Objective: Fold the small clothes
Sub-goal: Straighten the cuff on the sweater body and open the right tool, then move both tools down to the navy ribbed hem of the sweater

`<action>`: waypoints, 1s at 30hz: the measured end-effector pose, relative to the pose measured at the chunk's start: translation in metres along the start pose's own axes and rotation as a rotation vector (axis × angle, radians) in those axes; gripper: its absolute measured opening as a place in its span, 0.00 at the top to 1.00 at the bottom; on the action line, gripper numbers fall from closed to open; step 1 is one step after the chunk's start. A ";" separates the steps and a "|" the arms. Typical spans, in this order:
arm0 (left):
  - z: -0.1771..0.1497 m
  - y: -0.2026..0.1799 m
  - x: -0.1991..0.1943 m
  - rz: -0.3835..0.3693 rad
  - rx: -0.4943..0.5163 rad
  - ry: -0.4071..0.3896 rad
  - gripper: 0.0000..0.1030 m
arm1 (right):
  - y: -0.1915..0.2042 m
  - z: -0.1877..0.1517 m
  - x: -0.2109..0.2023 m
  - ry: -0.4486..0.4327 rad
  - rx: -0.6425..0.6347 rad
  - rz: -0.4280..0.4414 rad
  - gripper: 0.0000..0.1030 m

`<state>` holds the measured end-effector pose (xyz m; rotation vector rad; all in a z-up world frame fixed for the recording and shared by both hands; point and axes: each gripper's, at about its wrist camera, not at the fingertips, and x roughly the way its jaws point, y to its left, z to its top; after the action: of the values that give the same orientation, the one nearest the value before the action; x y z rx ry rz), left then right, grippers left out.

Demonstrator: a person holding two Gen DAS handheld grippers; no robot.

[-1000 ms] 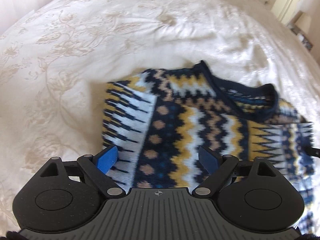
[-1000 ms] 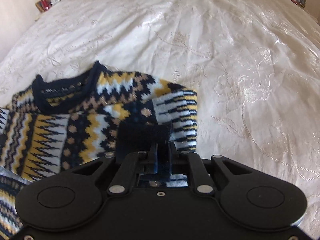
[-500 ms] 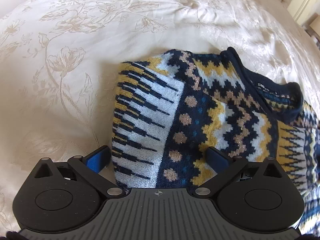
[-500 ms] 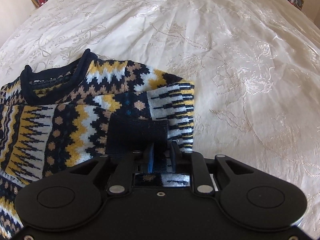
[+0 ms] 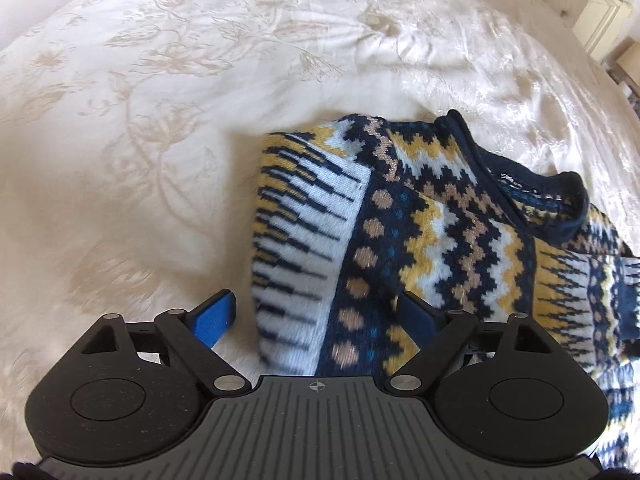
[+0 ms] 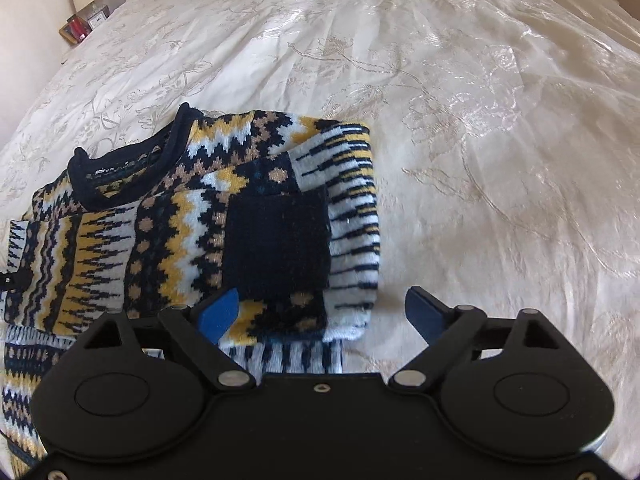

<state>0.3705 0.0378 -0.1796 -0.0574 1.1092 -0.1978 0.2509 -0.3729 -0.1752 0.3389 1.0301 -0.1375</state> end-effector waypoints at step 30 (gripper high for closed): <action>-0.212 0.013 -0.115 -0.047 0.074 0.104 0.15 | 0.005 -0.189 -0.090 0.190 -0.140 0.180 0.09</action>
<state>0.1332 0.0834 -0.1741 -0.0072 1.2040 -0.2858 0.0520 -0.3086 -0.1856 0.3196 1.1848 0.1314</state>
